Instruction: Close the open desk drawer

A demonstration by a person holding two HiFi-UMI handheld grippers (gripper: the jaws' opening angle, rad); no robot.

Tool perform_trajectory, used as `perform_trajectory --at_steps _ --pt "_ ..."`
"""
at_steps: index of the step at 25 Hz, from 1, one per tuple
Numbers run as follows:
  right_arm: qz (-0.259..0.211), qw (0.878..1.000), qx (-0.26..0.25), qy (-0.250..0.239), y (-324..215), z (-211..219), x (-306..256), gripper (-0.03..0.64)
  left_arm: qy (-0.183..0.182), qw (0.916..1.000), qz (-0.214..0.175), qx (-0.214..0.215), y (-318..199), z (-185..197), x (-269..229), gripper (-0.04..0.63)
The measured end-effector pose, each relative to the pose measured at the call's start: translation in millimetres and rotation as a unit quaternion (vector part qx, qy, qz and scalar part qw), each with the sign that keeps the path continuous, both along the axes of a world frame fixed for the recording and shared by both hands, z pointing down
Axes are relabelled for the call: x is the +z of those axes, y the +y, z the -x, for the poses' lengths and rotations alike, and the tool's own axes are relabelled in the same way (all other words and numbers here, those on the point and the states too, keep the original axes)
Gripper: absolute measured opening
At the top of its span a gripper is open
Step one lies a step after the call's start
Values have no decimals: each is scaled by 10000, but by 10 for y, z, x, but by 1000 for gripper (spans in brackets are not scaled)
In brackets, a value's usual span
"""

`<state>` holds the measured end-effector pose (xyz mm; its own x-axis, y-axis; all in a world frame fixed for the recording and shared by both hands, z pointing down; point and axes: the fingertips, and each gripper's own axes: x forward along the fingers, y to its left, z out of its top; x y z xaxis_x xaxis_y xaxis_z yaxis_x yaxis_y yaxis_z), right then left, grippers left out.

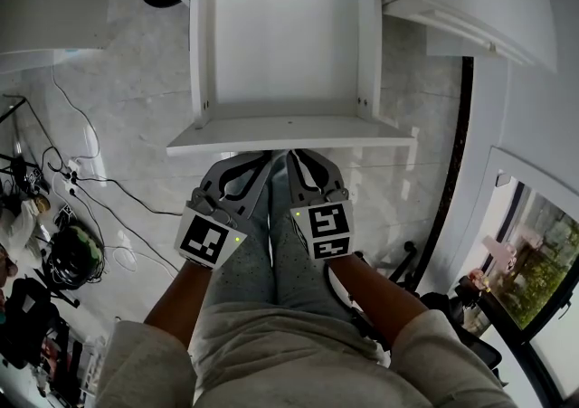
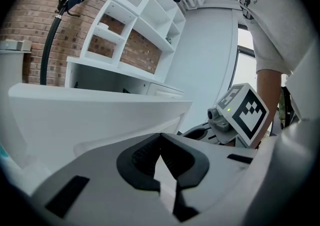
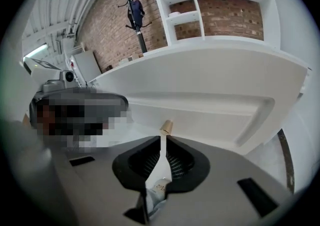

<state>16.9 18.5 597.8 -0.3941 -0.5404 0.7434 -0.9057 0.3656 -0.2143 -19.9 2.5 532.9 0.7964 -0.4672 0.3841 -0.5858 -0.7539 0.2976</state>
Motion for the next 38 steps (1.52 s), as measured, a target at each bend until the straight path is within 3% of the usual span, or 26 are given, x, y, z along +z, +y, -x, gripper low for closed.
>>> perform_trajectory --at_steps 4,7,21,23,38 --pt "81 9999 90 -96 -33 29 29 36 77 9999 56 -98 -8 -15 -7 17" --pt "201 9995 196 -164 -47 56 72 133 74 9999 41 -75 -19 -26 6 17" --pt "544 9929 1026 -277 -255 38 161 132 105 9999 65 -80 -77 -39 47 17" --pt "580 9927 1025 -243 -278 39 143 103 108 9999 77 -71 -80 -45 43 17" --pt "475 9940 950 -247 -646 38 124 98 137 9998 76 -154 -399 -72 99 17"
